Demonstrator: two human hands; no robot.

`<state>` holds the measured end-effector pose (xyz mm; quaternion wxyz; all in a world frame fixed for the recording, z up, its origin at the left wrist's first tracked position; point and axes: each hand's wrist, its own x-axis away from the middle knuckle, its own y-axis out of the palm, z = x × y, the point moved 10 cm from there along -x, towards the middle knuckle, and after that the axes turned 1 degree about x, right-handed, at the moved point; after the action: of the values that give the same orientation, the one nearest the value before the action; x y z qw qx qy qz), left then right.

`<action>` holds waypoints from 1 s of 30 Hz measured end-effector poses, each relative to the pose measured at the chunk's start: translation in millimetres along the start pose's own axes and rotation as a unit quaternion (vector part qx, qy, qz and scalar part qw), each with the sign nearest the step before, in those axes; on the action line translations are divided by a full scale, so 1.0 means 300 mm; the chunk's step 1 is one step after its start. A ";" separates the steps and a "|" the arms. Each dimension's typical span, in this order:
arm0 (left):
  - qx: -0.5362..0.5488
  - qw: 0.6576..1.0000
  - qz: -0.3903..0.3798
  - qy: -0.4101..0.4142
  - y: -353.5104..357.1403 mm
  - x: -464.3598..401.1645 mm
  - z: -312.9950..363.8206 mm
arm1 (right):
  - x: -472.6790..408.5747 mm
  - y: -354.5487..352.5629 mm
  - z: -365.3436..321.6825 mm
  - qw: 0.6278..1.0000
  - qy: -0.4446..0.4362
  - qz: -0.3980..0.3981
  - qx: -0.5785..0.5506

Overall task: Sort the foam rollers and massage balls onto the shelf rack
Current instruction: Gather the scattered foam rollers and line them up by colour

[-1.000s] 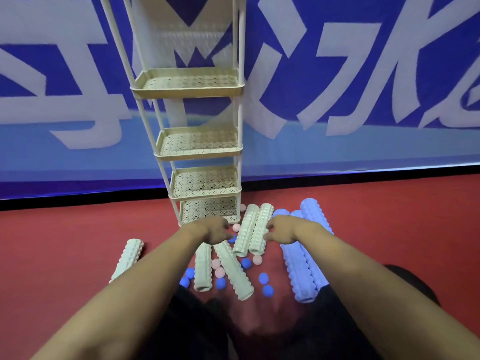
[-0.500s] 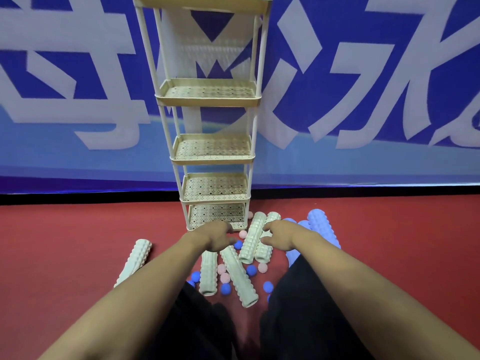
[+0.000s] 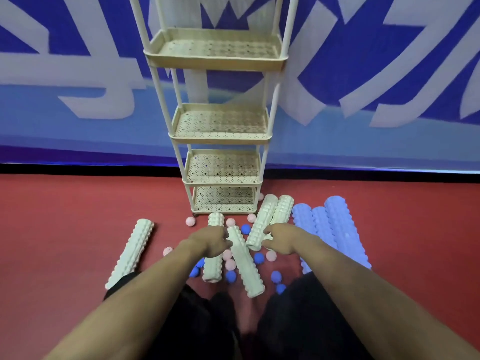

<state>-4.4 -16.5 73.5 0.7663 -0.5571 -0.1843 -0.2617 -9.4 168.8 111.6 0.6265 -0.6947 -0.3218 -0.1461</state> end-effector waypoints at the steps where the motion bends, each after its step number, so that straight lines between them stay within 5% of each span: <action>1: 0.015 1.000 -0.002 -0.013 0.025 -0.034 -0.021 | -0.044 0.028 0.008 1.000 -0.001 -0.007 -0.003; 6: 0.161 0.980 -0.013 -0.113 0.191 -0.230 -0.179 | -0.286 0.183 0.059 0.998 0.010 -0.059 -0.037; 17: 0.238 0.930 -0.041 -0.278 0.535 -0.597 -0.505 | -0.752 0.511 0.136 0.988 0.010 -0.142 -0.068; 30: 0.390 0.845 -0.006 -0.366 0.715 -0.780 -0.609 | -0.900 0.672 0.156 0.986 0.011 -0.147 -0.081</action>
<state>-61.9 -92.4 -280.1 0.7958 -0.2662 -0.5416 0.0498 -94.2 141.1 -216.8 0.5434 -0.6866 -0.4007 -0.2696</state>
